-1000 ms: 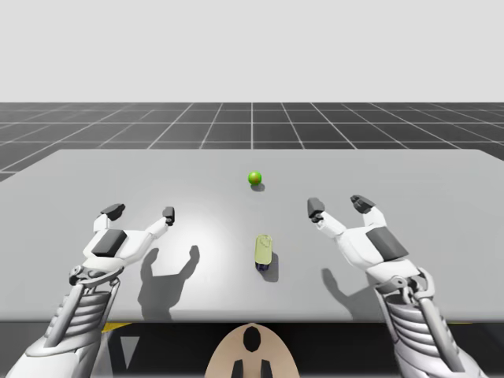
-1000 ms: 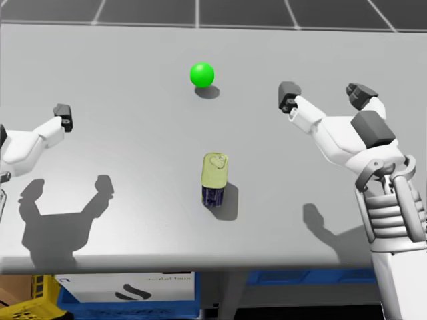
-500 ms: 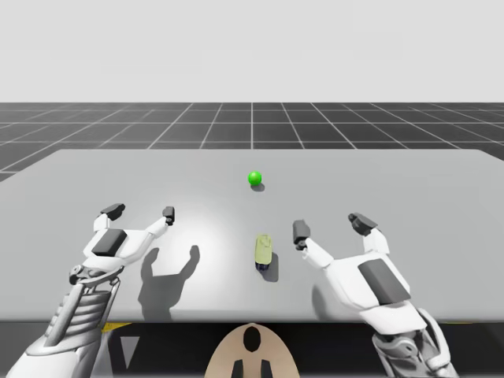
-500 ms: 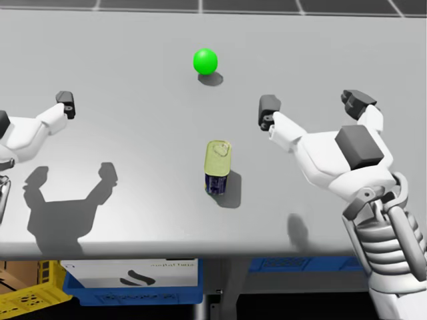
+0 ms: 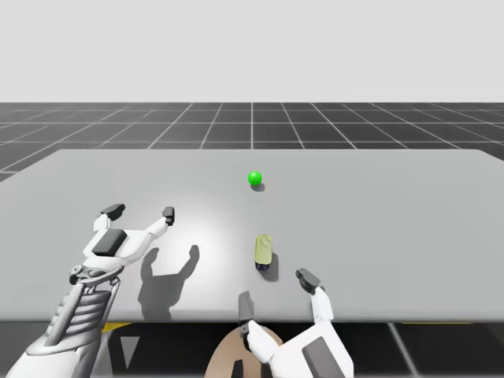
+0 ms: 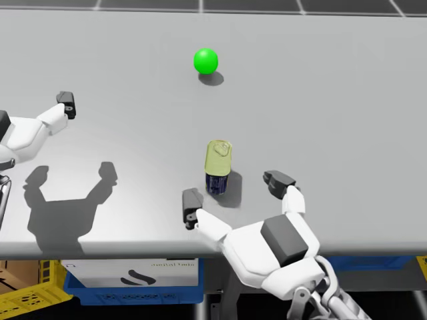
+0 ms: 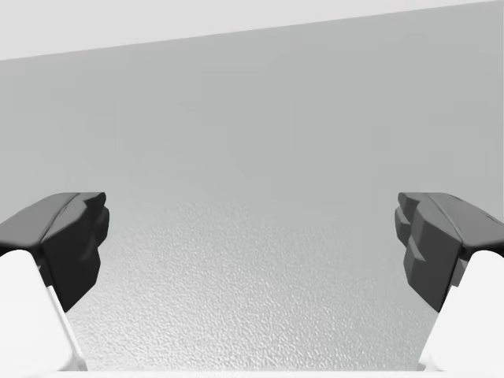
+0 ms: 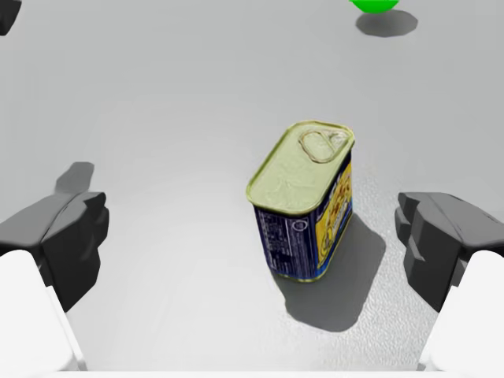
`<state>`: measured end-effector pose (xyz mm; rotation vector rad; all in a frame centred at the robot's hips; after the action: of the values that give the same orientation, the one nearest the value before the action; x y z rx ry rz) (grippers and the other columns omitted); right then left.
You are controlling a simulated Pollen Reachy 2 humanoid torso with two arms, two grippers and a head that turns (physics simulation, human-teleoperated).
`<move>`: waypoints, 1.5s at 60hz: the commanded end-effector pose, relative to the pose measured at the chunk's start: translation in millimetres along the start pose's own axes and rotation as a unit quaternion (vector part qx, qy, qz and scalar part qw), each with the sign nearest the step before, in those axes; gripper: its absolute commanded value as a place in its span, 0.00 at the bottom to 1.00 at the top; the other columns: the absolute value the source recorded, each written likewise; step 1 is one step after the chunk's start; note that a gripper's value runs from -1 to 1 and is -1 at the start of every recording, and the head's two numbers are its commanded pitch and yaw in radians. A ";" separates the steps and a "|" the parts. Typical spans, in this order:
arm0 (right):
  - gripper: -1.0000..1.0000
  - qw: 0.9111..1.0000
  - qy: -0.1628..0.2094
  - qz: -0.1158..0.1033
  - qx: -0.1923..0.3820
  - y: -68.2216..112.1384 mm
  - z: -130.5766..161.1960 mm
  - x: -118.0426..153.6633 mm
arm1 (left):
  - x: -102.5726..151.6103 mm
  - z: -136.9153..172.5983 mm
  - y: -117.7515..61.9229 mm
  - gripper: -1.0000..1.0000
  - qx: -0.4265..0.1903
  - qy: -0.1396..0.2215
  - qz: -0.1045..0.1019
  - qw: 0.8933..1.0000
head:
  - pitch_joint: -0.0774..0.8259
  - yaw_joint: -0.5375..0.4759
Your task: Watch the red light. When it turns green, pick up the object.
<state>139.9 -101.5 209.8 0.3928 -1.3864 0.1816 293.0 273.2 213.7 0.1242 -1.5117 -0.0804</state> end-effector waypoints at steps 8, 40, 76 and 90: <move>0.00 0.996 -0.028 -0.073 -0.040 38.6 -36.2 -24.2 | -0.1 0.2 1.0 0.00 0.000 0.000 0.001 1.000 | 0.90 0.49; 0.00 0.996 0.004 -0.046 -0.076 58.9 -111.1 -47.4 | 0.2 0.8 0.1 0.00 -0.007 0.000 0.001 1.000 | 0.90 0.50; 1.00 0.997 0.004 -0.026 -0.077 50.3 -113.3 -48.6 | 0.1 1.9 -2.7 0.00 -0.010 0.000 -0.003 1.000 | 0.72 0.49; 1.00 0.997 -0.004 -0.025 -0.073 50.6 -107.5 -45.8 | -0.9 2.8 -4.5 0.00 -0.010 0.000 -0.004 1.000 | 0.45 0.47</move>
<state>226.3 -54.8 137.9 0.1455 -1.3887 0.1346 290.8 269.7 213.0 0.1136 -1.5114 -0.1004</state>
